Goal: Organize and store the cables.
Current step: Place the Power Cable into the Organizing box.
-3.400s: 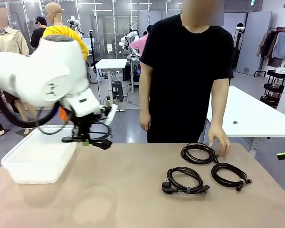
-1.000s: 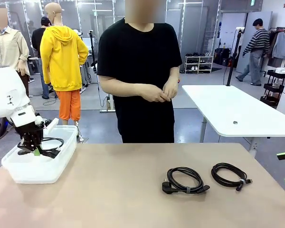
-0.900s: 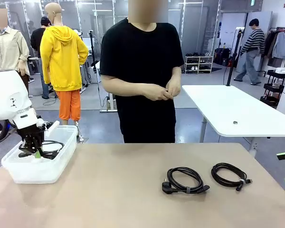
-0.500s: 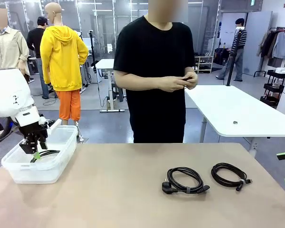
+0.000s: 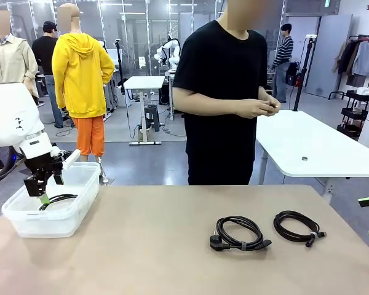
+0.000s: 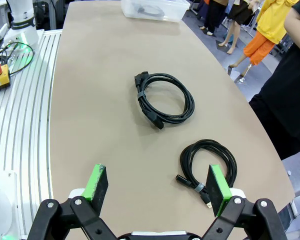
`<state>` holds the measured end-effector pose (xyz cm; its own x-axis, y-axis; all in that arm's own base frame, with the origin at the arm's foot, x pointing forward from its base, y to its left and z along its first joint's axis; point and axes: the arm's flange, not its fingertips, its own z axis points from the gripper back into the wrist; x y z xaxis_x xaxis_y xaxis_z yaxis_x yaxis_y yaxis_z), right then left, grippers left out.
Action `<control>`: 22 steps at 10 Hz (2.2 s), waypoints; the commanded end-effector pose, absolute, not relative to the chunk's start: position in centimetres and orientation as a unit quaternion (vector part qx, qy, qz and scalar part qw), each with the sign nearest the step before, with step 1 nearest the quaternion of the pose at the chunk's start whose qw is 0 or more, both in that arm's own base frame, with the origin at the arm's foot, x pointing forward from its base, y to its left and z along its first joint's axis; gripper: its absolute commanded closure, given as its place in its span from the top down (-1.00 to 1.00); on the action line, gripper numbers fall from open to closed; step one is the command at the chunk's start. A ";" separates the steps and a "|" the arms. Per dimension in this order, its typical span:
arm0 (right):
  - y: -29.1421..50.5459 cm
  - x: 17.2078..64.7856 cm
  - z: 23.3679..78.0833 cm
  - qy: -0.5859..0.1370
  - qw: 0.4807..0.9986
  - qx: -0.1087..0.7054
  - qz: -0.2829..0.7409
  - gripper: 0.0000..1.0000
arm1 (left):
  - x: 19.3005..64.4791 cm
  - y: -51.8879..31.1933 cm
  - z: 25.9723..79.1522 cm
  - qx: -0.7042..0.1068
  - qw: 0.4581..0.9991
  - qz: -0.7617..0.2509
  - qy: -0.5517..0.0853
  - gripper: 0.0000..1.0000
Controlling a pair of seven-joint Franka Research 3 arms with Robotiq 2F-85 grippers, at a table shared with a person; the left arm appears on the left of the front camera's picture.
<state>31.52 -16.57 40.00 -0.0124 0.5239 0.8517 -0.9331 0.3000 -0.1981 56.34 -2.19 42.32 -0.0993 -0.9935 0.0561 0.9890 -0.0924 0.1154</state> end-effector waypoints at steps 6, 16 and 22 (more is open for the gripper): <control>-16.4 31.4 40.4 -0.452 0.671 0.230 0.541 1.00 | 56.3 -2.2 42.3 0.018 0.671 -0.739 -0.062 1.00; -16.4 31.4 40.4 -0.452 0.671 0.230 0.541 1.00 | 56.4 -3.0 45.4 0.033 0.699 -0.708 -0.092 1.00; -16.4 31.4 40.4 -0.452 0.671 0.230 0.541 1.00 | 41.1 -5.7 53.8 -0.019 0.812 -0.525 -0.256 1.00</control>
<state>31.54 -16.54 40.00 -0.0122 0.5249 0.8511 -0.9335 0.2991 -0.1979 43.98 -4.73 55.18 0.2947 -0.8877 0.3537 0.8980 0.3839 0.2152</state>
